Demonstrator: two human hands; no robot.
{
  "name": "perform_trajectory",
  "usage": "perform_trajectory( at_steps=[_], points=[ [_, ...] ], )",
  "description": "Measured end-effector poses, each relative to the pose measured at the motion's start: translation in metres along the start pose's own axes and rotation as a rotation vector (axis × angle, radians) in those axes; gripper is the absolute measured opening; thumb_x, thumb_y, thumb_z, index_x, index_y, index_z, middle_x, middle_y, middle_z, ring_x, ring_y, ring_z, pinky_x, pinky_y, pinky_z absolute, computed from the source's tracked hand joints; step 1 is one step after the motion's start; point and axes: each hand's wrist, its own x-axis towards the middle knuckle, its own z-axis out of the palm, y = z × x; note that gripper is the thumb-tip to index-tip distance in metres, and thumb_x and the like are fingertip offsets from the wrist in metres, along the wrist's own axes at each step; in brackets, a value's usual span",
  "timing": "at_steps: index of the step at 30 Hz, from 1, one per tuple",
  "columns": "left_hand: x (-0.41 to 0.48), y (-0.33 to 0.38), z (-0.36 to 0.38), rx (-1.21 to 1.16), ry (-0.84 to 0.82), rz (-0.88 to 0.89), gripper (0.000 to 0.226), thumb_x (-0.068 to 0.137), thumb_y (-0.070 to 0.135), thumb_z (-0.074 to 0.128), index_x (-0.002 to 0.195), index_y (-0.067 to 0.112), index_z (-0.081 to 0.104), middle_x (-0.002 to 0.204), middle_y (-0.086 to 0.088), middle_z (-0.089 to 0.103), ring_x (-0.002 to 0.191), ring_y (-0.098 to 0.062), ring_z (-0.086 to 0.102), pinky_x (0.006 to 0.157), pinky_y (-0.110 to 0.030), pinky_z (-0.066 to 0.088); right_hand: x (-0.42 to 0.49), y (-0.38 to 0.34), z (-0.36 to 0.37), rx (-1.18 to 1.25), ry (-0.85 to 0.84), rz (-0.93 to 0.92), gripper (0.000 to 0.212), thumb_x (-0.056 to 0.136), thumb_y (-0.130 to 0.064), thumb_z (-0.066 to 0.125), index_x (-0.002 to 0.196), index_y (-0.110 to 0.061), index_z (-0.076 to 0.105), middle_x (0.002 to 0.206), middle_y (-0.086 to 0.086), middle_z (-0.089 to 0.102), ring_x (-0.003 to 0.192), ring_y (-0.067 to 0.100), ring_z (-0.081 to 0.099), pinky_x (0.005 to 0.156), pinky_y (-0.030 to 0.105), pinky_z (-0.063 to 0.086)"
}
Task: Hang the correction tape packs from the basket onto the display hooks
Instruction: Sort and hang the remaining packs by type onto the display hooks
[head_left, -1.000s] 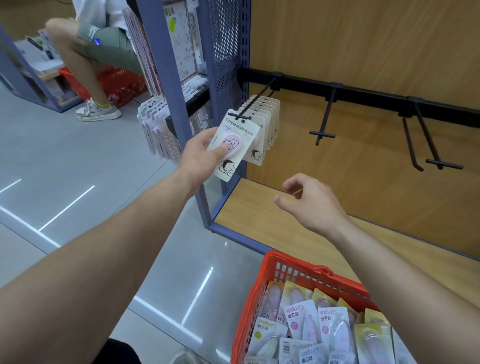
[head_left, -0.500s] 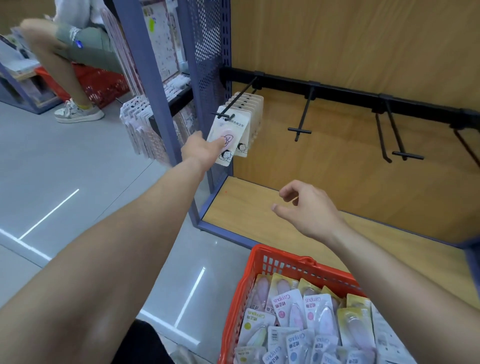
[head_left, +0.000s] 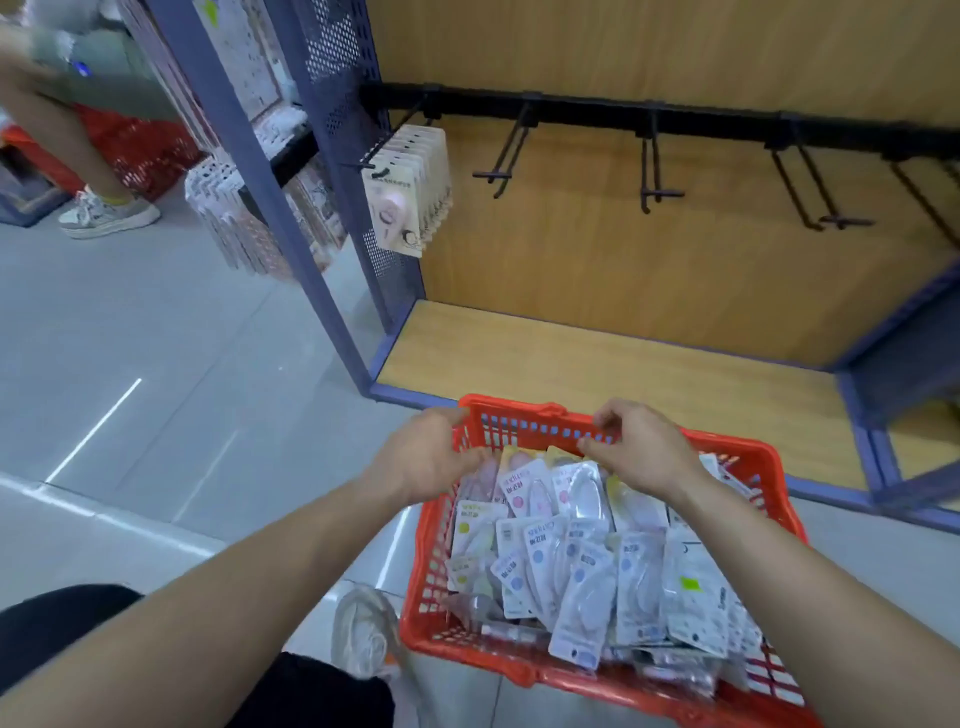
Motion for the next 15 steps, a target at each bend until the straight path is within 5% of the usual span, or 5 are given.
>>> perform_trajectory(
  at_steps=[3,6,9,15],
  points=[
    [-0.013,-0.002,0.055,0.049,-0.106,-0.001,0.049,0.094,0.046,0.062,0.135,0.02,0.058,0.131,-0.01,0.063,0.12,-0.031,0.06,0.093,-0.035,0.047,-0.015,0.041,0.012,0.023,-0.036,0.083,0.027,0.086,-0.041,0.077,0.098,-0.022,0.063,0.095,-0.001,0.069,0.093,0.024,0.065,0.084,0.043,0.054],
    [-0.013,0.0,0.1,0.003,-0.124,-0.014,0.063,0.094,0.041,0.068,0.148,0.016,0.048,0.156,-0.005,0.044,0.139,-0.026,0.045,0.11,-0.032,0.037,-0.023,0.071,0.027,0.026,-0.109,0.138,0.022,0.089,-0.033,0.071,0.103,-0.018,0.063,0.102,0.004,0.07,0.093,0.025,0.064,0.083,0.042,0.053],
    [0.001,0.004,0.128,-0.106,-0.059,-0.056,0.081,0.09,0.039,0.073,0.156,0.015,0.034,0.166,-0.002,0.024,0.152,-0.025,0.023,0.12,-0.031,0.022,-0.022,0.088,0.047,0.025,-0.135,0.122,0.043,0.088,-0.038,0.073,0.125,-0.02,0.062,0.119,-0.001,0.065,0.108,0.021,0.062,0.088,0.036,0.051],
    [0.041,0.001,0.154,-0.17,0.039,-0.191,0.078,0.085,0.043,0.072,0.15,0.015,0.038,0.149,-0.011,0.042,0.146,-0.034,0.028,0.118,-0.045,0.031,0.002,0.093,0.082,-0.04,-0.035,0.009,0.055,0.09,-0.039,0.069,0.142,-0.025,0.056,0.132,0.0,0.061,0.124,0.027,0.049,0.106,0.039,0.04]
  ],
)
